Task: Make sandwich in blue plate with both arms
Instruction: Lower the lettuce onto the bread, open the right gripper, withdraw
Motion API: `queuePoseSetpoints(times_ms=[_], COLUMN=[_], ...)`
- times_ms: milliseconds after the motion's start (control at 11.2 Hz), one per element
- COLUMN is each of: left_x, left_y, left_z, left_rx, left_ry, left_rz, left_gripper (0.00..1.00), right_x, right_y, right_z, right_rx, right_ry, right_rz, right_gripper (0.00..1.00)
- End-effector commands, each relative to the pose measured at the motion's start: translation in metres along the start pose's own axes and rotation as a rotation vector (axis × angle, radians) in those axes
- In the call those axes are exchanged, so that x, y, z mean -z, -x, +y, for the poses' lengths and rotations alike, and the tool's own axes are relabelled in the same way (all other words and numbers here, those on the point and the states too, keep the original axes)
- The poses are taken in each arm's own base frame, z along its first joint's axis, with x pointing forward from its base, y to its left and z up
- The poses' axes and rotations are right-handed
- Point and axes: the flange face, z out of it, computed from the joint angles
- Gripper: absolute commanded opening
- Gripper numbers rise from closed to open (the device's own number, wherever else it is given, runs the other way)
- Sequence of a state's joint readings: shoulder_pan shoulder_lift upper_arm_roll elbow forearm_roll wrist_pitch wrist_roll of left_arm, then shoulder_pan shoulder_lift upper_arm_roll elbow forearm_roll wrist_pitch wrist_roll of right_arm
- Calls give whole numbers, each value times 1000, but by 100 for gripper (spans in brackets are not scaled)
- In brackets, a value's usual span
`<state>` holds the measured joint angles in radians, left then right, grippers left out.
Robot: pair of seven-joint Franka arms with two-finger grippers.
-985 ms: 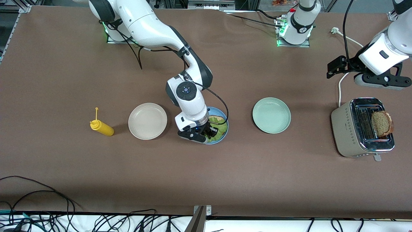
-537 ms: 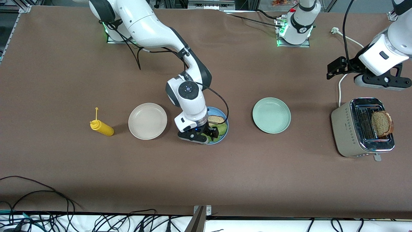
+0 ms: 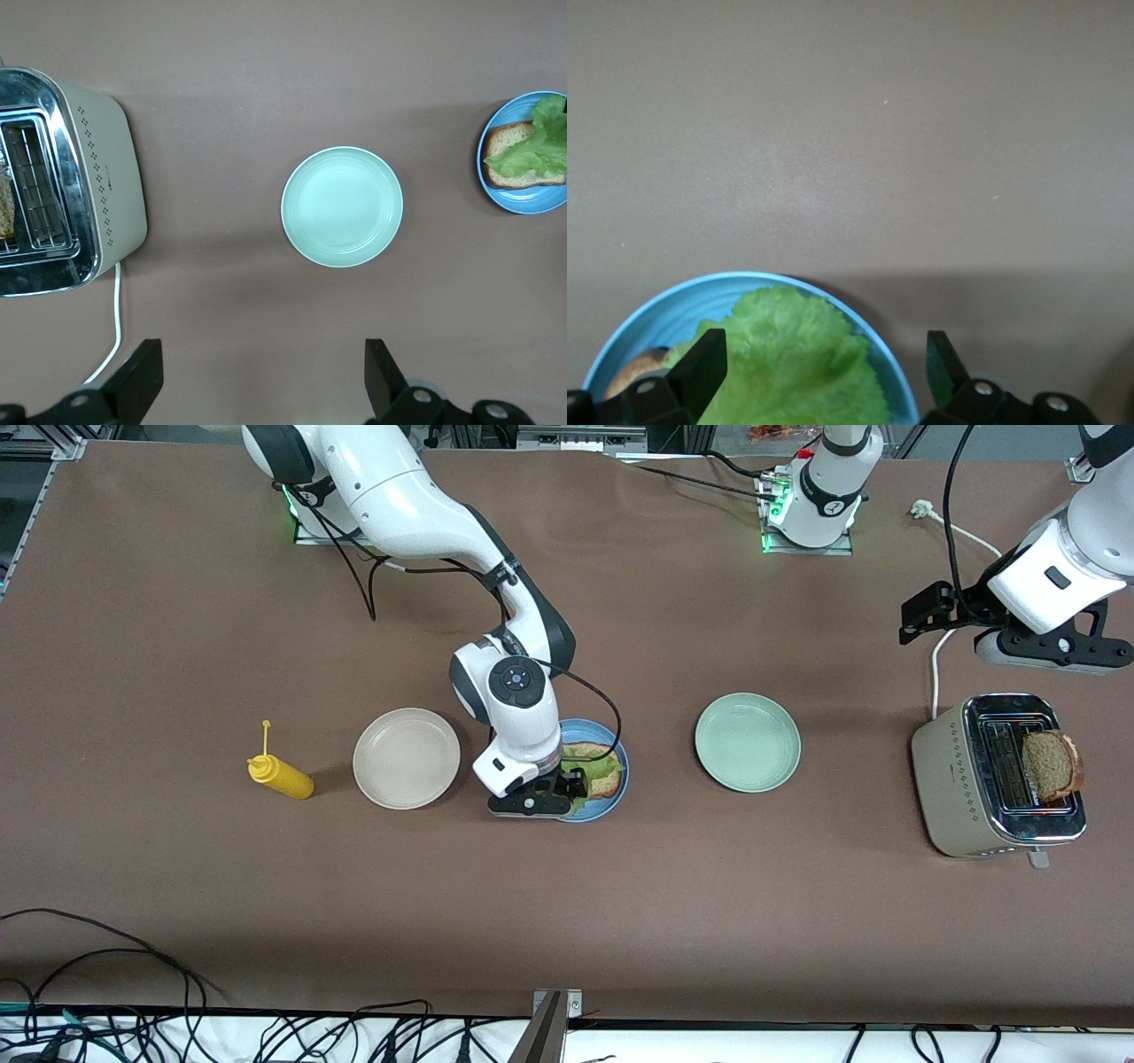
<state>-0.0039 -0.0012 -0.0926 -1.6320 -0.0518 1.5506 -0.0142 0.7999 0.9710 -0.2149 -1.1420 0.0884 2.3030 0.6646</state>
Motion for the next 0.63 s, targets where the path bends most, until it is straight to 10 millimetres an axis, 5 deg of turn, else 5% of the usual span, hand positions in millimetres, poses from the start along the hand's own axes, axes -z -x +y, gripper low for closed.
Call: queuePoseSetpoints(times_ms=[0,537], left_x=[4,2], left_y=[-4,-5], left_z=[-1,-1], left_rx=[0,0], left_ry=[31,33], left_rz=[8,5], left_gripper=[100,100], right_x=[56,123], right_y=[-40,-103], right_z=[49,169], right_rx=[106,254], right_ry=[4,-42], right_rz=[-61,-179], right_gripper=[100,100])
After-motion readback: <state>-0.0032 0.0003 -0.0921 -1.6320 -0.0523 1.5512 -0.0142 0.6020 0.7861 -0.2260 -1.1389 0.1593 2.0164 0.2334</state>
